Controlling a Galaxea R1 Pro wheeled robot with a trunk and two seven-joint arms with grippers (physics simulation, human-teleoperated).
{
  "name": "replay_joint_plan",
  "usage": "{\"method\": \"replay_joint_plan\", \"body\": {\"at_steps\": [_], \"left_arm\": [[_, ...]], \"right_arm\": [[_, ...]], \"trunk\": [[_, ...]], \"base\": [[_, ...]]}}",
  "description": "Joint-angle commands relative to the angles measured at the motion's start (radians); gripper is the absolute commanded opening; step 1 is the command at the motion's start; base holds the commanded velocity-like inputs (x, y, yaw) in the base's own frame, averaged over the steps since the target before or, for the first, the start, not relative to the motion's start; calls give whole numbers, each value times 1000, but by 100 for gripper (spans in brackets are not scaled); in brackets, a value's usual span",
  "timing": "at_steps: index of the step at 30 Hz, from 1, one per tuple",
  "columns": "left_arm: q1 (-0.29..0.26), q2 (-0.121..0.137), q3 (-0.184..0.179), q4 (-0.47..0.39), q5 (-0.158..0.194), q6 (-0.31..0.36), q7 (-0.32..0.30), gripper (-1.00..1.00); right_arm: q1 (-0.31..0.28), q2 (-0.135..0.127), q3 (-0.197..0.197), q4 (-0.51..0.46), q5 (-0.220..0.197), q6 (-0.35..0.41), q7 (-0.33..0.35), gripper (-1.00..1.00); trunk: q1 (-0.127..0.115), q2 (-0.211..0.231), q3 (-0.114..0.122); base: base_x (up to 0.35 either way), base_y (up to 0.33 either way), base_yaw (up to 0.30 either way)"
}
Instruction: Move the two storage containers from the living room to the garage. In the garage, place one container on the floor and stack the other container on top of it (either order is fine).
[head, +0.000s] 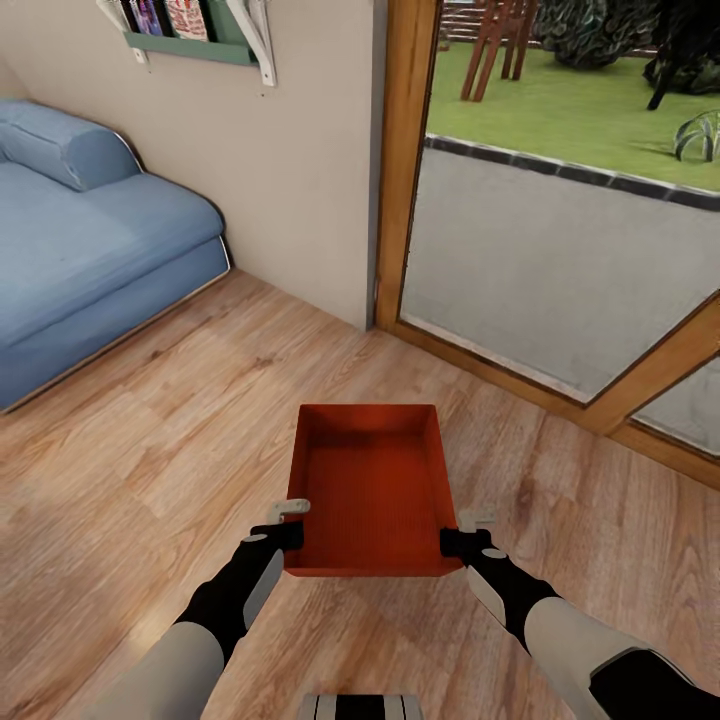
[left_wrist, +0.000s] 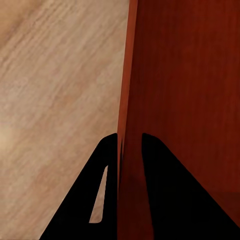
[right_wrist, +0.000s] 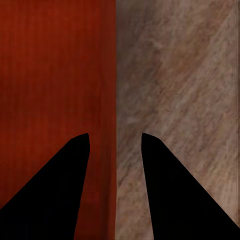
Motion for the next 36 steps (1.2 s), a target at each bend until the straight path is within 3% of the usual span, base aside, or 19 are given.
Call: {"method": "replay_joint_plan", "body": {"at_steps": [1, 36], "left_arm": [[-1, 4, -9, -5, -8, -1, 15, -100], [-1, 5, -9, -8, -9, -1, 15, -100]], "right_arm": [[0, -1, 13, 4, -26, -3, 0, -100], [0, -1, 13, 4, -26, -3, 0, -100]], "trunk": [[-4, 7, 3], [-138, 252, 112]], "base": [[0, 0, 0], [0, 0, 0]]}}
